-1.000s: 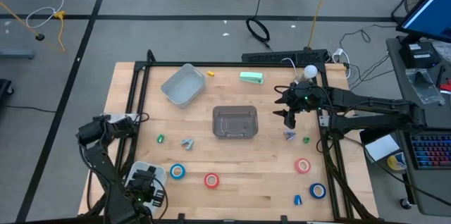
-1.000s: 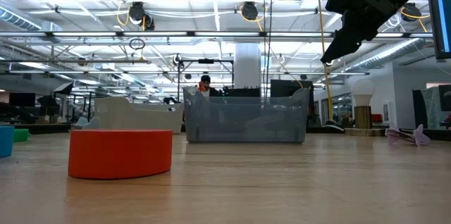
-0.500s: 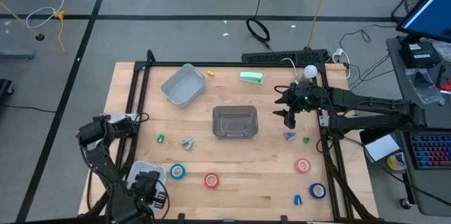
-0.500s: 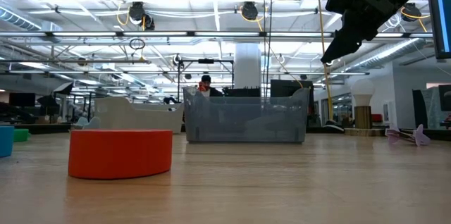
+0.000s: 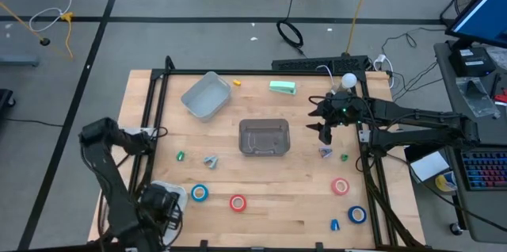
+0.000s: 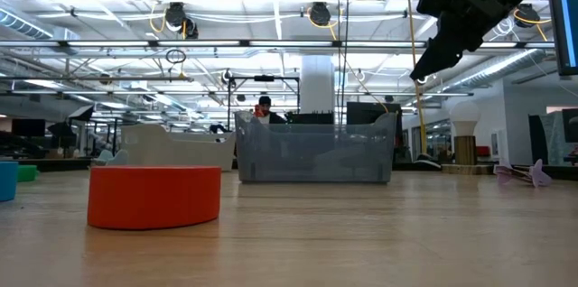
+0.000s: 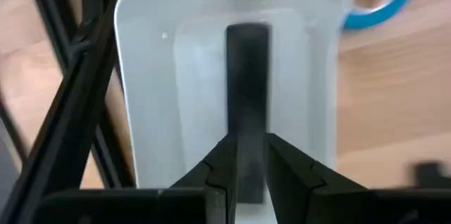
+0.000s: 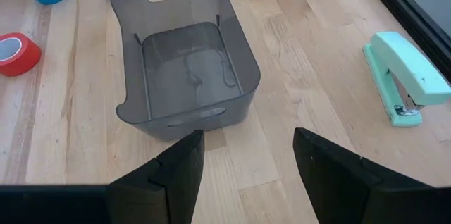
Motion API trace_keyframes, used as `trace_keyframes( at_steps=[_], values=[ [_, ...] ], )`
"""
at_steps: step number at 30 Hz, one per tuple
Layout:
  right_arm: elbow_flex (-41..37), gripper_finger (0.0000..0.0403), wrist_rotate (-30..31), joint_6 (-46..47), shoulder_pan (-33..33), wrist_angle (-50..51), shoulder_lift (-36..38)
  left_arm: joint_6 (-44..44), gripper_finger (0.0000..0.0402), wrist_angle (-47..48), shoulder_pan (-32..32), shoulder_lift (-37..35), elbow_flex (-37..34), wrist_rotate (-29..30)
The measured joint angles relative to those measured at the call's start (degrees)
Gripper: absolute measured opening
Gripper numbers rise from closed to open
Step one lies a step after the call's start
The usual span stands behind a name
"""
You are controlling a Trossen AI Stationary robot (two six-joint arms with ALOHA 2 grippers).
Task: Pick and place Stapler, Stapler remover, tape
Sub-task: Put the light green stapler into the white bin
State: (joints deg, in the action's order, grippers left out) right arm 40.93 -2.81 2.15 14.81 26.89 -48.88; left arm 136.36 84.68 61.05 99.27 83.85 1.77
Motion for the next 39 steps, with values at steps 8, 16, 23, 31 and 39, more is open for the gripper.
trace_keyframes(
  at_steps=[8,16,23,31,39],
  values=[
    [0.00,0.0210,0.00,-0.48,-0.02,-2.23,0.00,-11.51,0.0042,1.85,-7.17,-9.06,0.04,22.65],
    [0.00,0.0210,0.00,-2.99,-0.02,0.27,0.00,-42.68,0.0003,-4.43,-21.92,-11.24,0.04,32.69],
    [0.00,0.0210,8.73,-8.84,-0.02,2.59,0.00,-64.17,0.0022,-9.05,-33.94,-11.22,0.04,42.33],
    [0.00,0.0210,12.16,-13.53,0.00,-4.23,0.02,-105.88,0.0008,-33.23,-51.48,-11.12,0.04,34.97],
    [0.00,0.0210,13.57,-10.27,0.75,-4.22,0.02,-137.87,0.0036,-58.53,-69.13,-10.52,0.04,20.83]
  ],
)
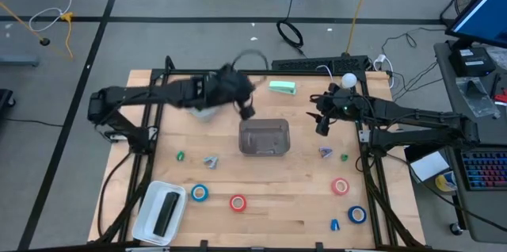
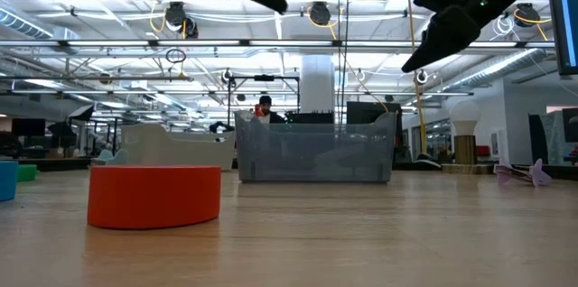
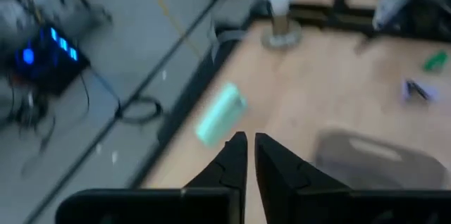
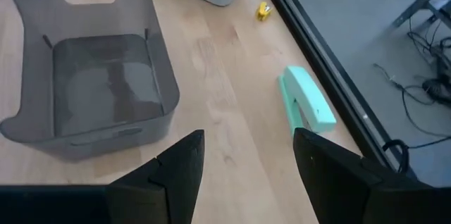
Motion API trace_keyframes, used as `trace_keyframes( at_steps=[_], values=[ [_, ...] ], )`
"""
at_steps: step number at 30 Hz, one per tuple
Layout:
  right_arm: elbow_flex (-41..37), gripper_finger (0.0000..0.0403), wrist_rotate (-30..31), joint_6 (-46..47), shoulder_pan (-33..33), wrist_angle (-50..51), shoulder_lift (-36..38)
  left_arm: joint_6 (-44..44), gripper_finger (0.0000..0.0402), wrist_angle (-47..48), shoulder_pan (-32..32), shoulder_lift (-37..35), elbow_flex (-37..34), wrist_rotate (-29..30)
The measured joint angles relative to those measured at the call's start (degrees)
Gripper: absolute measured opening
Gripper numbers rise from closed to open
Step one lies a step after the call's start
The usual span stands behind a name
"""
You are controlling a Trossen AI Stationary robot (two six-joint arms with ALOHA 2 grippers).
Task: Pick and place Stapler, Stapler remover, tape
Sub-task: Put the light green stapler into the white bin
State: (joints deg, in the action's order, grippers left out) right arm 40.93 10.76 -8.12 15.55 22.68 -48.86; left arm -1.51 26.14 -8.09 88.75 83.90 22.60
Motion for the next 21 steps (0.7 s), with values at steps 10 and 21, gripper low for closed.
trace_keyframes(
  at_steps=[10,21],
  values=[
    [0.00,0.0210,-0.07,2.84,1.02,-0.20,-0.02,-10.60,0.0084,-15.56,-11.33,7.67,0.00,-11.61],
    [0.00,0.0210,0.02,4.90,1.36,-0.15,-0.02,-10.44,0.0193,-21.64,-16.84,17.58,3.26,-15.33]
  ],
)
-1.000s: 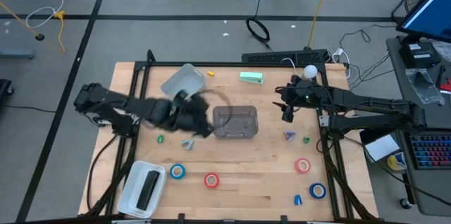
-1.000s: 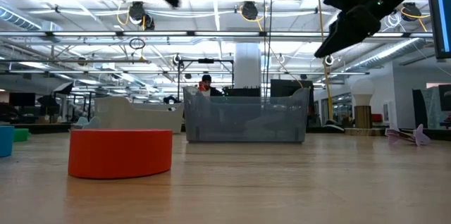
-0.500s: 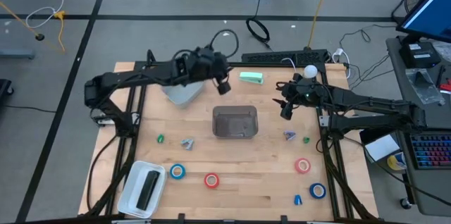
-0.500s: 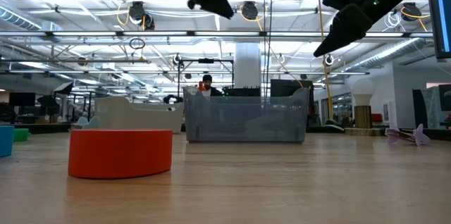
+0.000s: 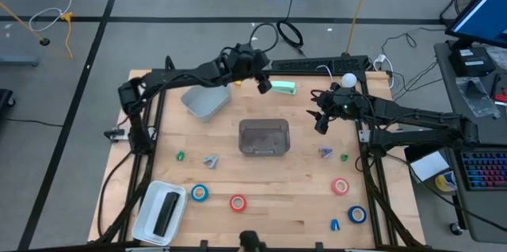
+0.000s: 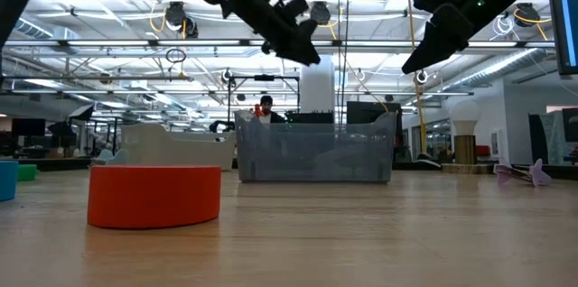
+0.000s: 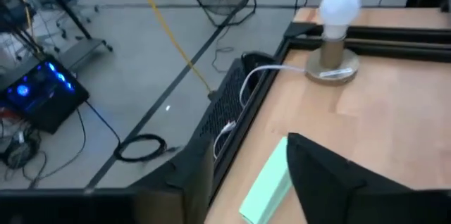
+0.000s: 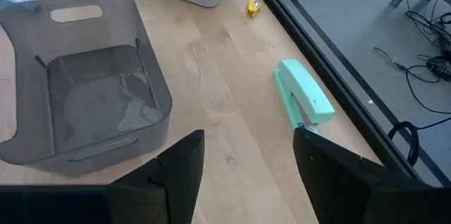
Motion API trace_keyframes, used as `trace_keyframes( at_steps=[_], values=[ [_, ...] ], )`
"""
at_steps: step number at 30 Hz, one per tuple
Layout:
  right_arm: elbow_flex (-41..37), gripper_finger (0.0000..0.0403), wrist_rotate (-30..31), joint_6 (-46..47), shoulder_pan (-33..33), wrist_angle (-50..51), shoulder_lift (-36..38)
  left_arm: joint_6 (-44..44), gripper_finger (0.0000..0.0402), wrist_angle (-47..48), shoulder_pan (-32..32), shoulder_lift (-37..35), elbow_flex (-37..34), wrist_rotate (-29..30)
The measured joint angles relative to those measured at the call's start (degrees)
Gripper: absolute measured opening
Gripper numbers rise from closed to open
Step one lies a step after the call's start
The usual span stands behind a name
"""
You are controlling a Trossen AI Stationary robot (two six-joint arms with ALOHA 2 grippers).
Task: Pick and place Stapler, Stapler remover, tape
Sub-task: Put the light green stapler into the white bin
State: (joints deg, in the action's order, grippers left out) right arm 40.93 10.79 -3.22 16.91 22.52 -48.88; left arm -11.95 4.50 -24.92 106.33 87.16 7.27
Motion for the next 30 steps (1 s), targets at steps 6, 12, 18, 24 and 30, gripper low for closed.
trace_keyframes(
  at_steps=[6,12,18,24,30],
  values=[
    [0.00,0.0210,0.13,1.28,0.01,0.02,0.01,-0.78,0.0236,5.52,-1.70,8.76,11.30,-5.27],
    [0.00,0.0210,1.42,2.45,0.02,0.24,0.02,-4.26,0.0232,16.74,-2.93,17.75,24.47,-10.03],
    [0.00,0.0210,1.42,3.14,0.00,0.48,0.00,-9.62,0.0224,21.83,-3.07,23.70,30.98,-13.28],
    [0.00,0.0210,1.42,5.80,0.00,0.46,0.00,-10.45,0.0223,22.50,-2.96,26.46,31.23,-14.99],
    [0.01,0.0210,1.41,7.10,0.00,0.41,0.00,-11.34,0.0223,22.41,-2.96,29.07,31.23,-16.67]
  ],
)
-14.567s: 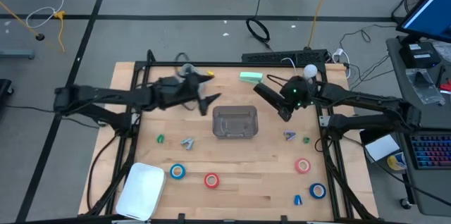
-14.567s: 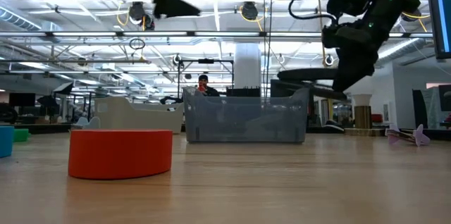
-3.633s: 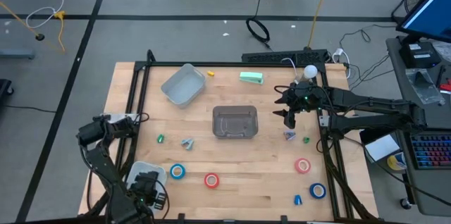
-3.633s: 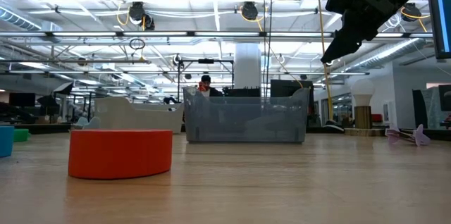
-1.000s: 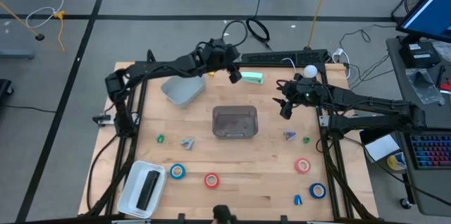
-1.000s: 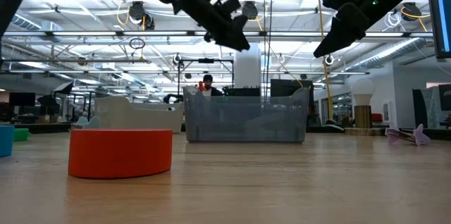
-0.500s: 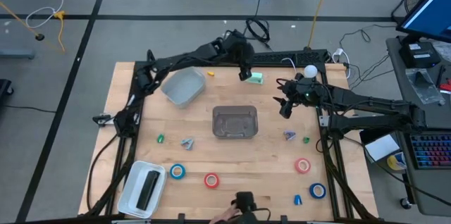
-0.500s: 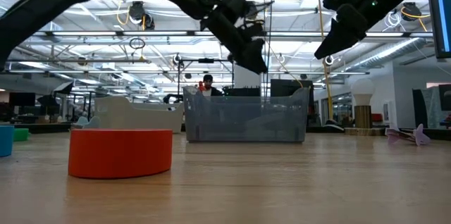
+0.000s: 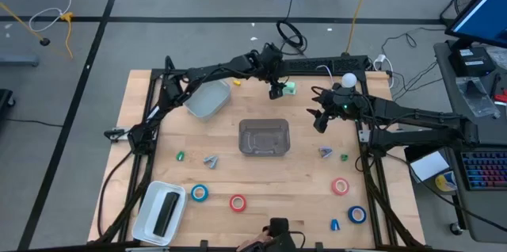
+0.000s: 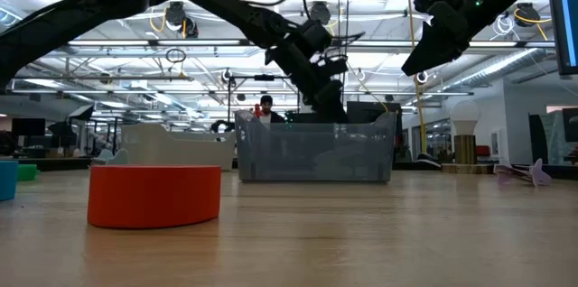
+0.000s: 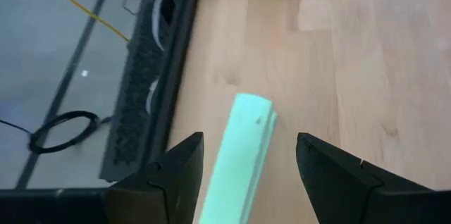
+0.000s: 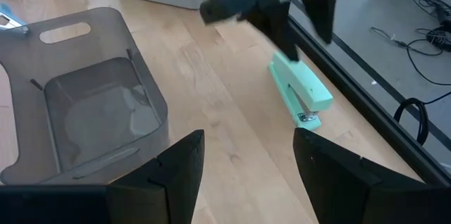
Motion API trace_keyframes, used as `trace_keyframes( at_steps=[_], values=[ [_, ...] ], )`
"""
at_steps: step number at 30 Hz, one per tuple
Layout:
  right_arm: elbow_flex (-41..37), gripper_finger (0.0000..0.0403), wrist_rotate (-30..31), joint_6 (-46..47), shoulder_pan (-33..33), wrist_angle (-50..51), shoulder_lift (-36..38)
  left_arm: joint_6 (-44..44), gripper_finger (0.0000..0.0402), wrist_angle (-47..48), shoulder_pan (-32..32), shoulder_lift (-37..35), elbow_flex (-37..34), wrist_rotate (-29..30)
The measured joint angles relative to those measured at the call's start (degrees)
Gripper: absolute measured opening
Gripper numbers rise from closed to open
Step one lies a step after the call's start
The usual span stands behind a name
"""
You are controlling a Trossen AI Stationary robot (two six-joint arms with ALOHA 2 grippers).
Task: Pick and place Stapler, Stapler remover, tape
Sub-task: Put the light green stapler into the white bin
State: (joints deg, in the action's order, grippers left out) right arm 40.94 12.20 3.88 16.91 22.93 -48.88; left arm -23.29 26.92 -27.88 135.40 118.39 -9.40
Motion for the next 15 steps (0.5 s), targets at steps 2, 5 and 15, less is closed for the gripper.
trace_keyframes(
  at_steps=[2,5,15],
  values=[
    [-0.01,0.0210,-0.01,0.06,0.00,0.03,0.00,0.22,0.0223,0.44,0.00,0.80,0.00,0.05],
    [0.00,0.0210,0.00,0.64,0.00,-0.01,0.00,0.26,0.0223,0.06,-0.01,0.66,-0.02,0.41],
    [0.01,0.0210,-0.02,1.61,0.00,-0.44,0.00,1.44,0.0223,4.12,-0.66,0.52,0.02,-0.34]
  ],
)
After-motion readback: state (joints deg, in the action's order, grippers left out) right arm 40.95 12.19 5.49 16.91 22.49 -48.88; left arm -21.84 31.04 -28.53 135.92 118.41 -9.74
